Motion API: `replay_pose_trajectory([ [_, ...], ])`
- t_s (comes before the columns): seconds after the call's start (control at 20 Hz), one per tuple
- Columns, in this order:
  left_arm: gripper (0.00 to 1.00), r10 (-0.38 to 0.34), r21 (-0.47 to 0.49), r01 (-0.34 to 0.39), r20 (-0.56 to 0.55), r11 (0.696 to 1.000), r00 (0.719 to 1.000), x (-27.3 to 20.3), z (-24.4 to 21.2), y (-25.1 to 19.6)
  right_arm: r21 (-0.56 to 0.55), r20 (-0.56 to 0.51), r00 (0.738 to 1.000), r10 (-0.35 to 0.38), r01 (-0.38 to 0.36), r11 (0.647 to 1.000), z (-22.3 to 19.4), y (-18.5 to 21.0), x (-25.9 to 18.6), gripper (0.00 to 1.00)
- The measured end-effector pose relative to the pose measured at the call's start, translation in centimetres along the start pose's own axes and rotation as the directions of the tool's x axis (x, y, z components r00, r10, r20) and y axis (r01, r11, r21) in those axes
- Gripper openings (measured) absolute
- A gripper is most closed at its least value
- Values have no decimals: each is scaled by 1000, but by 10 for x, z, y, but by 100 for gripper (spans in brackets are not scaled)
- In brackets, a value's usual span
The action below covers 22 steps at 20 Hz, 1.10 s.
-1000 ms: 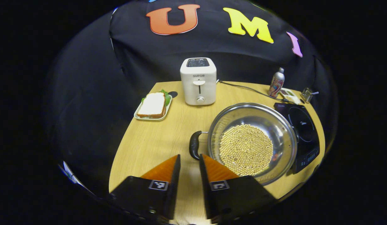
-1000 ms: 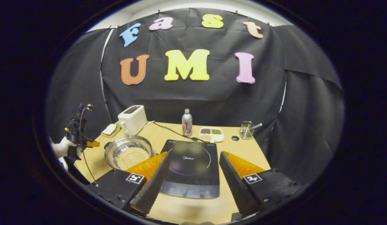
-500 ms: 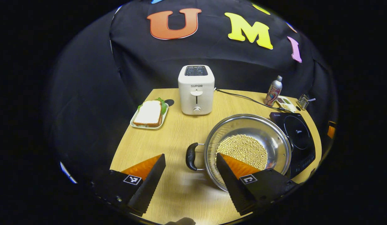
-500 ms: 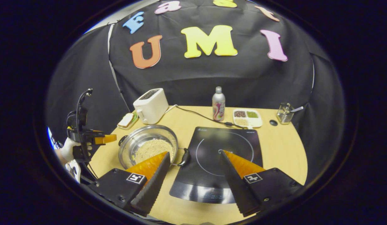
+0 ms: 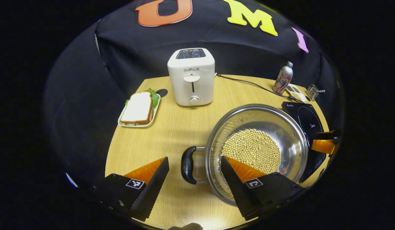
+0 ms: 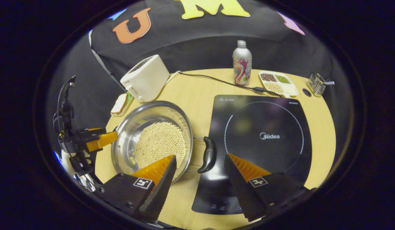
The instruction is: First push the handle of the pot to place it horizontally, then grasp the pot with both hands and set it on the induction cooktop.
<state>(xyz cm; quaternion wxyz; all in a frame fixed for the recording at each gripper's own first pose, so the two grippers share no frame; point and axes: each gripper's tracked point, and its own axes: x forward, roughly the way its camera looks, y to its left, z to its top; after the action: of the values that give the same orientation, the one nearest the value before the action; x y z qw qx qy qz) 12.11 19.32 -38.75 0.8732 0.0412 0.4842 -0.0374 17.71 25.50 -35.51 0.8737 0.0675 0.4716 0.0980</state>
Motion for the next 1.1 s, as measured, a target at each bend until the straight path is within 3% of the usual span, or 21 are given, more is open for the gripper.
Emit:
replay_pose_trajectory([
  [0.1,100,-12,13,12,-36,1000,999,8,-3,-3,-4,-25,999,-26,26,1000,0,0,13,94],
  [0.15,98,-2,28,4,-46,1000,999,11,-2,-1,-10,-40,998,-38,38,999,-1,-2,18,88],
  [0.2,98,4,38,-2,-52,999,999,14,-1,0,-13,-57,997,-48,47,999,-3,-3,22,93],
  [0.3,98,-5,27,7,-86,1000,996,22,-3,-2,-24,-72,995,-66,65,998,-4,-2,22,92],
  [0.35,91,-14,16,15,-102,1000,995,25,-5,-4,-37,-78,994,-79,76,996,-2,-5,26,90],
  [0.4,98,-16,10,18,-122,1000,992,27,-8,-4,-35,-100,991,-89,86,996,-4,-6,28,87],
  [0.45,91,-13,7,14,-134,1000,991,29,-11,-3,-30,-100,990,-101,99,995,-1,-6,28,75],
  [0.5,94,-18,4,18,-149,1000,989,31,-13,-3,-27,-102,989,-106,104,994,-1,-7,29,81],
  [0.55,80,-24,4,25,-162,1000,986,33,-15,-4,-23,-115,987,-112,110,994,-1,-8,29,80],
  [0.6,85,-24,5,25,-184,1000,983,33,-19,-5,-15,-118,986,-116,115,993,0,-9,32,76],
  [0.65,75,-27,5,29,-200,1000,979,37,-23,-6,-3,-119,985,-122,122,993,0,-8,31,76],
  [0.7,72,-33,1,34,-216,999,976,36,-26,-6,3,-127,984,-125,127,992,0,-8,32,77],
  [0.75,83,-36,-4,36,-221,999,975,39,-27,-8,5,-129,983,-127,129,992,2,-9,34,72],
  [0.8,82,-45,-11,44,-233,999,971,38,-28,-8,9,-133,982,-131,133,991,2,-9,35,73],
  [0.85,73,-55,-22,51,-252,998,966,37,-30,-9,3,-135,981,-137,139,990,2,-9,36,68],
  [0.9,73,-55,-44,45,-264,998,963,36,-31,-9,-5,-143,980,-140,141,990,4,-9,38,66],
  [0.95,81,-55,-71,36,-296,997,954,36,-35,-9,-17,-140,980,-138,137,990,5,-8,38,65],
  [1.0,72,-60,-98,29,-328,995,943,36,-39,-9,-22,-139,982,-130,128,992,5,-8,39,62],
  [1.1,70,-65,-123,27,-317,992,946,35,-38,-11,-21,-134,985,-108,107,994,5,-9,39,59],
])
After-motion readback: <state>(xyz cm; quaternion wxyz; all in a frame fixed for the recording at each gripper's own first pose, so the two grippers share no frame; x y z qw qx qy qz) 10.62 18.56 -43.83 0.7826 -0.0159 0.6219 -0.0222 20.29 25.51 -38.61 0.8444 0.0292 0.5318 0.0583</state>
